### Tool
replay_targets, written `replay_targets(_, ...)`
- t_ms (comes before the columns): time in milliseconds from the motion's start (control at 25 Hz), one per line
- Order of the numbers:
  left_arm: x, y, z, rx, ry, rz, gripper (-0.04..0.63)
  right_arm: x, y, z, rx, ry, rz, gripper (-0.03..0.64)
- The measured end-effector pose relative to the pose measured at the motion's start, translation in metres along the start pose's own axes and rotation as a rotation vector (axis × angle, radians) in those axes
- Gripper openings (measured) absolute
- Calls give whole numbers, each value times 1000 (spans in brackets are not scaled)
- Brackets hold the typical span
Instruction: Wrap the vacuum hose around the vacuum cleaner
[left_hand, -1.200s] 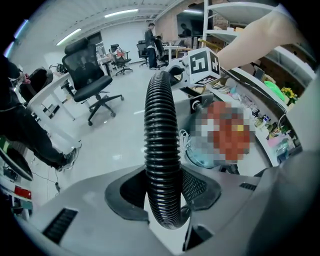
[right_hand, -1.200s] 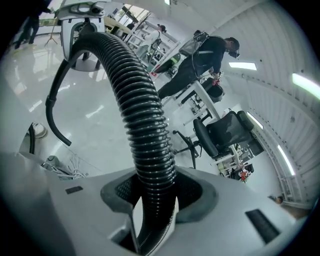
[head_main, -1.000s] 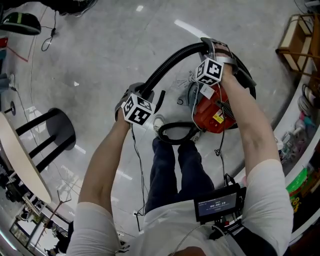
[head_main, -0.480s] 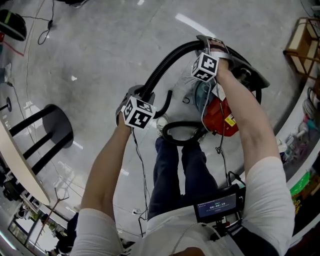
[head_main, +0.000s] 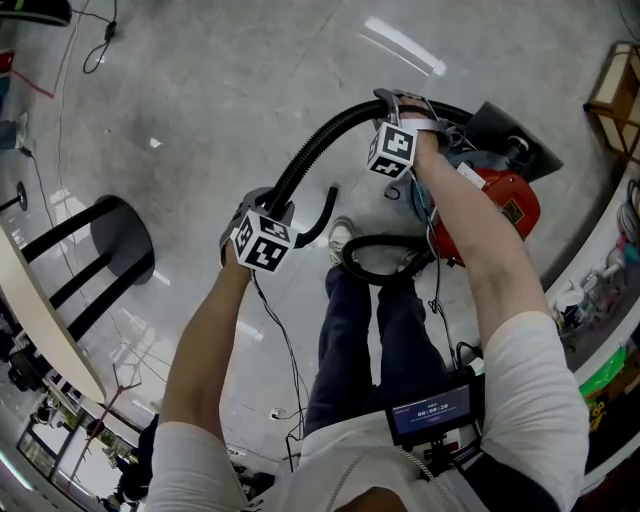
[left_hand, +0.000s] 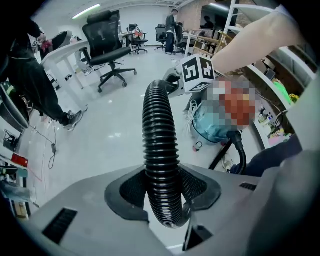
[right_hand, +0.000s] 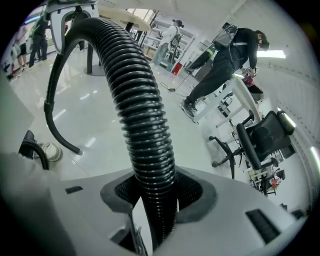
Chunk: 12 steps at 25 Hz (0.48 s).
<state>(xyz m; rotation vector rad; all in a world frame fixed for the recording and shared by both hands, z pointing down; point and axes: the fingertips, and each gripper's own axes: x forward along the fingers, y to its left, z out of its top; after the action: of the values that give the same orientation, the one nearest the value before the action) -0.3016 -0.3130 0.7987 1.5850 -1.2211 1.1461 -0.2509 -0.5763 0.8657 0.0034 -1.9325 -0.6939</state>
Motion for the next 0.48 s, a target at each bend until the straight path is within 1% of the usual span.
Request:
replay_targets(200, -14, 1, -38, 6, 30, -18, 166, -4, 39, 19, -14, -2, 47, 172)
replay_targets(360, -25, 1, -69, -22, 53, -28, 166, -9, 65, 37, -34, -16, 64, 172)
replay_targets(480, -35, 8, -91, -44, 66, -27, 166, -15, 76, 57, -54, -35, 61, 173)
